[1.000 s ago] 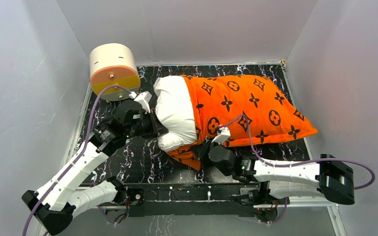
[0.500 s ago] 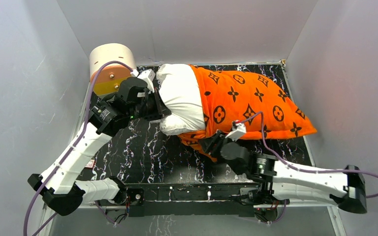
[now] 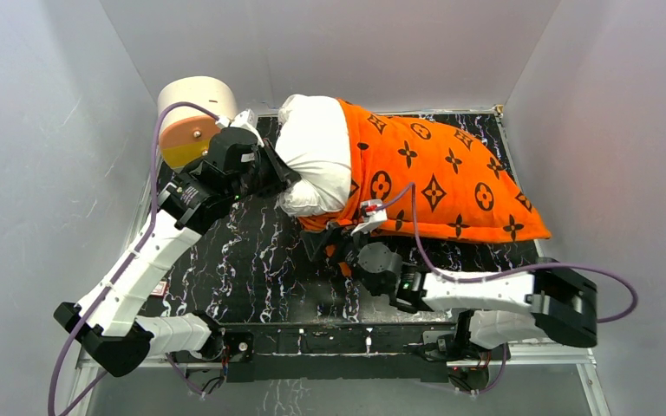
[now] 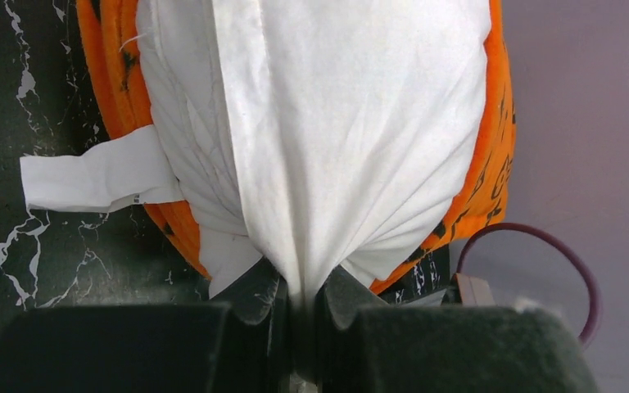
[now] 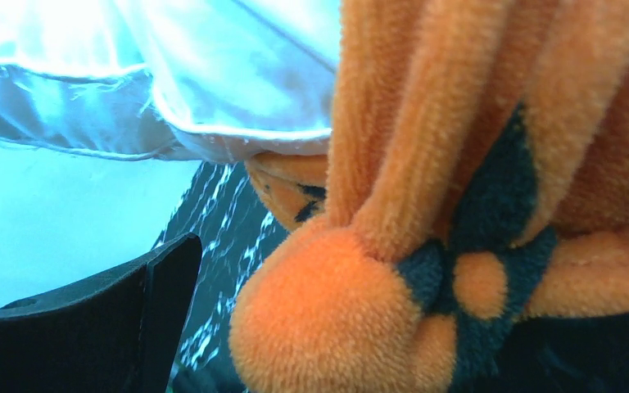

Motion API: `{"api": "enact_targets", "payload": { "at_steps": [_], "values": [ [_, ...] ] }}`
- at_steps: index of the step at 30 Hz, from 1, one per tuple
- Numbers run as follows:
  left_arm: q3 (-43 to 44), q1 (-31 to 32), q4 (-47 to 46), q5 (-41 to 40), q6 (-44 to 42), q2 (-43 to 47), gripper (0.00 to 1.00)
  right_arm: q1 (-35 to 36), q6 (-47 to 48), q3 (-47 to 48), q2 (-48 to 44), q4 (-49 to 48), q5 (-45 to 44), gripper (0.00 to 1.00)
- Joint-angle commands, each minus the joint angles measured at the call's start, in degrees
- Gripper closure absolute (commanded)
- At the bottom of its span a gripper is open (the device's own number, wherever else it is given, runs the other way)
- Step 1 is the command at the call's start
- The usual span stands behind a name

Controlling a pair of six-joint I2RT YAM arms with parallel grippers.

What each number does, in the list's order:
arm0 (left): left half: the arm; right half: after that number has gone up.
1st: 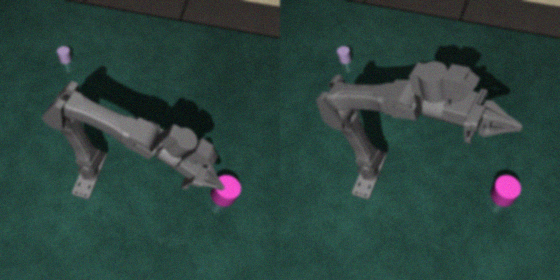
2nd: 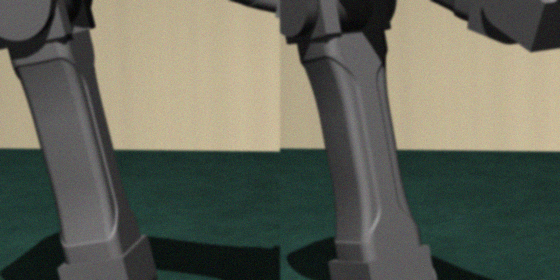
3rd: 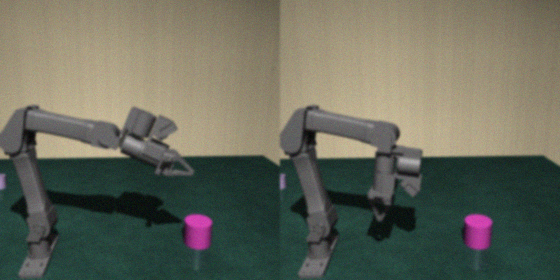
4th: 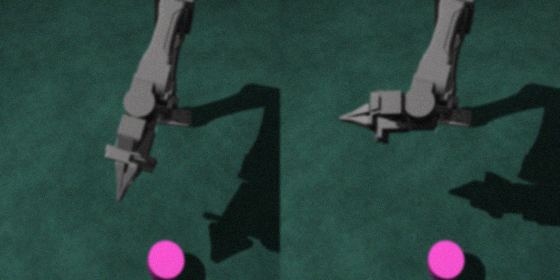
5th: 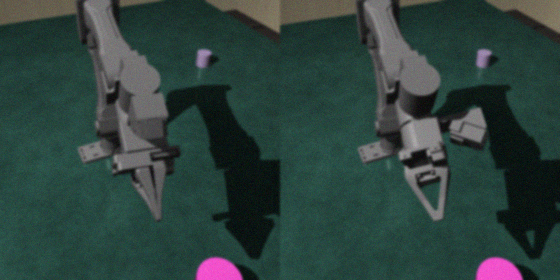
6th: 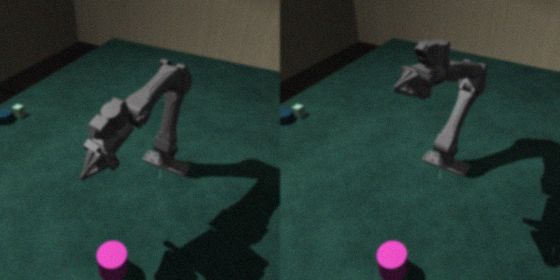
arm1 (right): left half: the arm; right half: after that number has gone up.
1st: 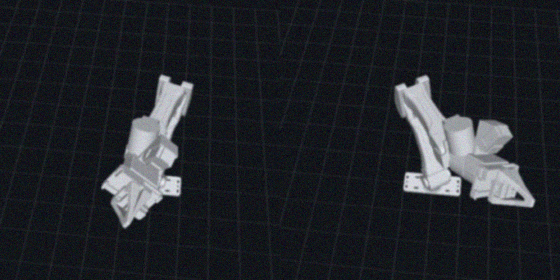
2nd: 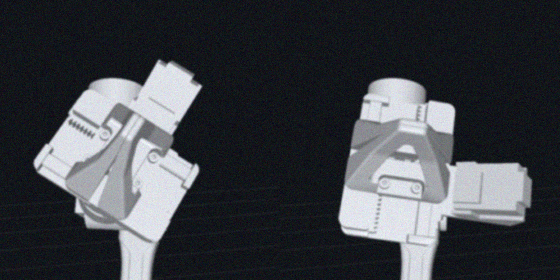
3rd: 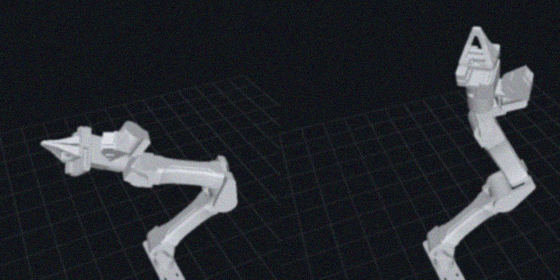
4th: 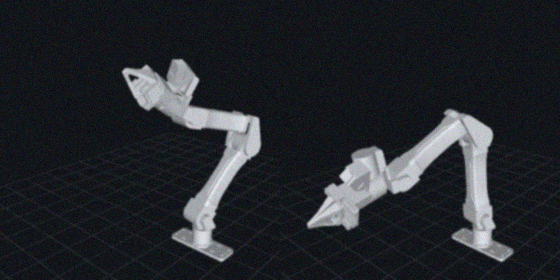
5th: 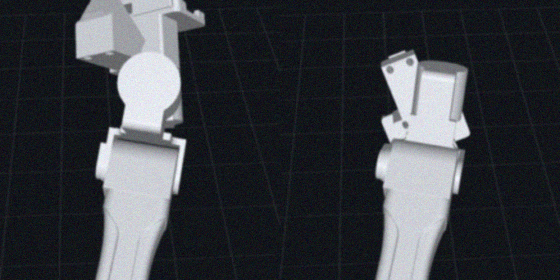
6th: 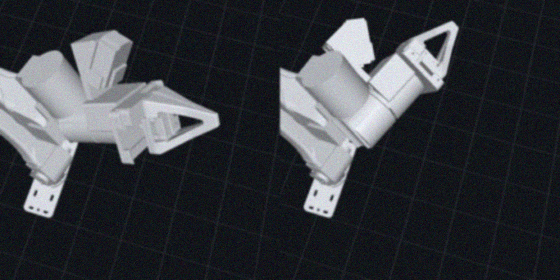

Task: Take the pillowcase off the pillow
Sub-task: Remove the pillow from the pillowcase.

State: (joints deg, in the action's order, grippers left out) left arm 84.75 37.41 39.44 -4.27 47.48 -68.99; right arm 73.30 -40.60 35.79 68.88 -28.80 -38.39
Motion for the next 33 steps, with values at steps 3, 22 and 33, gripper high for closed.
{"api": "enact_targets", "payload": {
  "at_steps": [3, 22, 33],
  "values": [
    [0.3, 0.4, -9.5, -2.8, 3.8, 4.6, 1.00, 0.1, 17.2, -1.0, 11.3, -49.1, -15.1, 0.04],
    [-2.1, 0.4, -7.9, -4.9, 2.4, 8.1, 1.00, -0.1, -22.3, 7.8, 3.0, 6.9, -35.5, 0.29],
    [7.0, 0.4, 0.4, -18.3, -4.6, 7.0, 1.00, -1.5, -21.0, 9.9, 4.1, 41.7, -36.2, 0.58]
  ]
}}
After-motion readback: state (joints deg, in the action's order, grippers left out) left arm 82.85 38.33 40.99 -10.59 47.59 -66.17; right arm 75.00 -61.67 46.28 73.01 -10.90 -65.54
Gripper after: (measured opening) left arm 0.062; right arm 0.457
